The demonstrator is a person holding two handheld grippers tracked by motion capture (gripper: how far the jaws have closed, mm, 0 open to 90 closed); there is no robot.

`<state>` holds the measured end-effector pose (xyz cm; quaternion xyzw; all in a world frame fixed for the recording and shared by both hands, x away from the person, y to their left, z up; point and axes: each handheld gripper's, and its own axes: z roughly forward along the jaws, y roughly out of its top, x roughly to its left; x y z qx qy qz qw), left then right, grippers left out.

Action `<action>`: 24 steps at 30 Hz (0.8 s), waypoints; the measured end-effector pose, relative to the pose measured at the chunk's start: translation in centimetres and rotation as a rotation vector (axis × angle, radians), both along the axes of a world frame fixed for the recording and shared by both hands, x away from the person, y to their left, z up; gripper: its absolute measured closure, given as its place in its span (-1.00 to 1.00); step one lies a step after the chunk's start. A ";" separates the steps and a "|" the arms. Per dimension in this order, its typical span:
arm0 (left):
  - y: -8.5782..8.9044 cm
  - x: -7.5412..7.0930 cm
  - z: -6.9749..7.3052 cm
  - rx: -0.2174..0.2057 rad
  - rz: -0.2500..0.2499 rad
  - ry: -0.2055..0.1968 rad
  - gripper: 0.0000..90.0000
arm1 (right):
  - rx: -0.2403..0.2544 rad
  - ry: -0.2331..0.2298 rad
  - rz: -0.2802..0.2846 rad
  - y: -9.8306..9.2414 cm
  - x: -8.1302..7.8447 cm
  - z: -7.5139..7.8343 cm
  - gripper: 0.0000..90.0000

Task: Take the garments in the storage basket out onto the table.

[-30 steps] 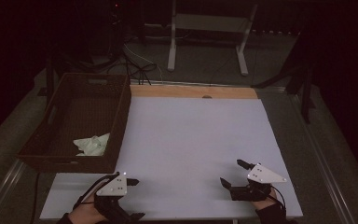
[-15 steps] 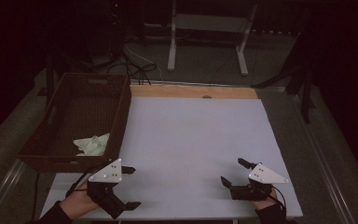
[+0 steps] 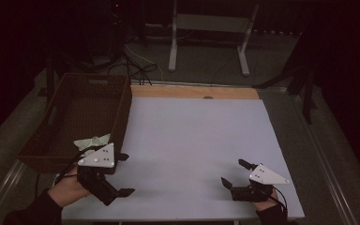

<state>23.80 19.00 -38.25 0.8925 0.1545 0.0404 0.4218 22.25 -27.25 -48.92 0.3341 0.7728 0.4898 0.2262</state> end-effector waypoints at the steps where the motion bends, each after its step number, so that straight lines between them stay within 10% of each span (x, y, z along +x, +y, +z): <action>1: 0.2 0.1 0.2 -0.001 0.004 -0.003 -1.00 | -0.002 -0.001 -0.002 0.0 0.0 0.0 -0.81; 24: 5.5 4.8 2.7 -0.026 0.165 -0.059 -1.00 | -0.001 -0.003 0.002 0.0 0.0 0.0 -0.81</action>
